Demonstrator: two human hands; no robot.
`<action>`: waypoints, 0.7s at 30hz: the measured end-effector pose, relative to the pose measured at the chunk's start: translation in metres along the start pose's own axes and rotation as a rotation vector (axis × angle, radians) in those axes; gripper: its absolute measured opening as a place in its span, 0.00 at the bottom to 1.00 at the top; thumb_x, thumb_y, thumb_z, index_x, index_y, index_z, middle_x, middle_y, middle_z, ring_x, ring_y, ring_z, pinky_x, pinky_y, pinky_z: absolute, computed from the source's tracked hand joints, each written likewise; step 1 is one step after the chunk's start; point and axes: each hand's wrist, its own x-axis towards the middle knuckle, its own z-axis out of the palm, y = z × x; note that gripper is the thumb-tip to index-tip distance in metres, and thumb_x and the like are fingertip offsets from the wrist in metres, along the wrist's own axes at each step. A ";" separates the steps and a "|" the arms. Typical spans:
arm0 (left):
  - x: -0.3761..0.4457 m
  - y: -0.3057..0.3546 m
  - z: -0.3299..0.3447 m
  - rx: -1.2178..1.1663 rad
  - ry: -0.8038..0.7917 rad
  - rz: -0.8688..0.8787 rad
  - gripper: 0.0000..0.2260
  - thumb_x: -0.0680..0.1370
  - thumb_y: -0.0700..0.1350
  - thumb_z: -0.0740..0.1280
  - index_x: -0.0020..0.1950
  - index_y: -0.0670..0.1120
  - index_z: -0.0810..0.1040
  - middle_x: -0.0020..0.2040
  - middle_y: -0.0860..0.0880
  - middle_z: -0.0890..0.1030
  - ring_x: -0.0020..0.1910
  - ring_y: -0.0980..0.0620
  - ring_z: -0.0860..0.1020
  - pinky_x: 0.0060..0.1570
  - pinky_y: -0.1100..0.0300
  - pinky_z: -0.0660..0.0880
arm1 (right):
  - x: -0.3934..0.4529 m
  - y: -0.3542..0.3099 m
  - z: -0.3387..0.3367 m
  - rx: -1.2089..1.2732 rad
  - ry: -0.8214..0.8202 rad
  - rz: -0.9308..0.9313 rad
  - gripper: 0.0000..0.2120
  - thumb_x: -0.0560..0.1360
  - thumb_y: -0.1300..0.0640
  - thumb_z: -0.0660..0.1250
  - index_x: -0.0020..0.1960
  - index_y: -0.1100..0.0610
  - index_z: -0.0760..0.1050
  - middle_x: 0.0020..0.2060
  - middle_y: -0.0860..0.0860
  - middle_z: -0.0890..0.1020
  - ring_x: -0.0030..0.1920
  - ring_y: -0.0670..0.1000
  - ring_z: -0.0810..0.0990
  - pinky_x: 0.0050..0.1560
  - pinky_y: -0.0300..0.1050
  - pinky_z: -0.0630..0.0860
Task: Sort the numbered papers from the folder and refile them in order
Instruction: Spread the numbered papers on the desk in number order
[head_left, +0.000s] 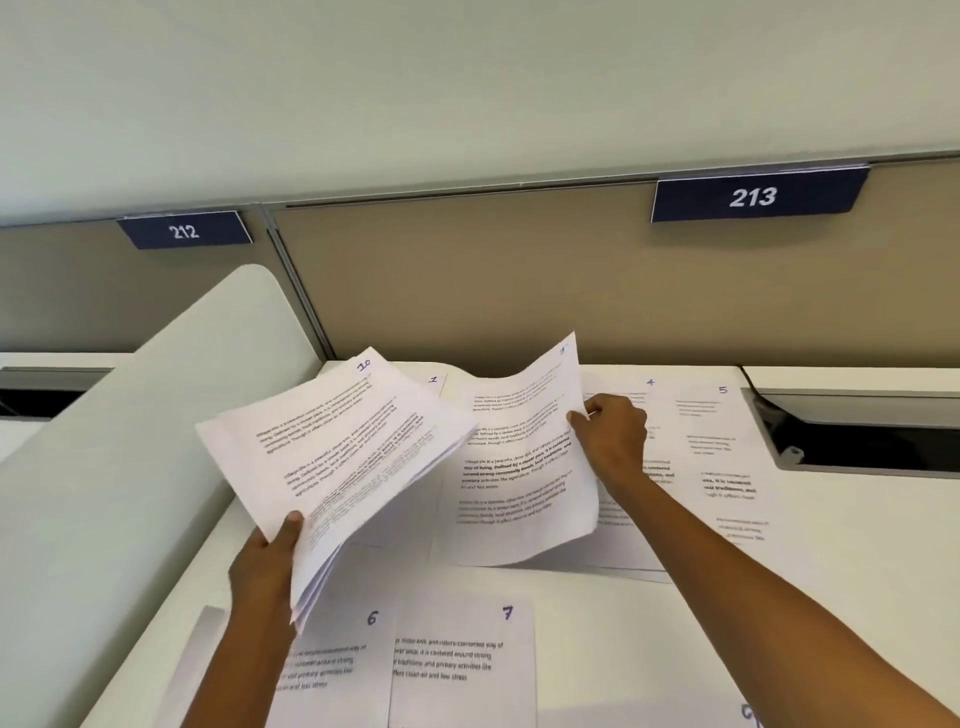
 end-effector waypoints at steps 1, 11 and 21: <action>0.006 -0.005 0.001 0.027 -0.001 -0.002 0.14 0.79 0.46 0.65 0.63 0.42 0.74 0.58 0.42 0.78 0.56 0.41 0.77 0.59 0.46 0.72 | 0.001 0.003 0.005 -0.003 -0.003 0.022 0.09 0.76 0.59 0.68 0.51 0.65 0.79 0.48 0.56 0.81 0.50 0.56 0.78 0.46 0.42 0.67; 0.011 -0.019 0.006 0.242 -0.037 0.011 0.17 0.79 0.48 0.63 0.63 0.39 0.74 0.57 0.40 0.77 0.48 0.43 0.73 0.47 0.53 0.68 | -0.004 0.023 0.024 -0.008 0.051 0.126 0.10 0.76 0.58 0.68 0.47 0.66 0.79 0.44 0.58 0.82 0.42 0.53 0.75 0.44 0.41 0.67; 0.000 -0.011 0.013 0.242 -0.111 0.038 0.16 0.78 0.48 0.64 0.62 0.41 0.75 0.56 0.40 0.79 0.44 0.46 0.75 0.41 0.57 0.69 | 0.008 0.040 0.016 -0.236 0.057 0.127 0.17 0.74 0.55 0.70 0.60 0.61 0.74 0.56 0.58 0.79 0.59 0.61 0.74 0.53 0.50 0.73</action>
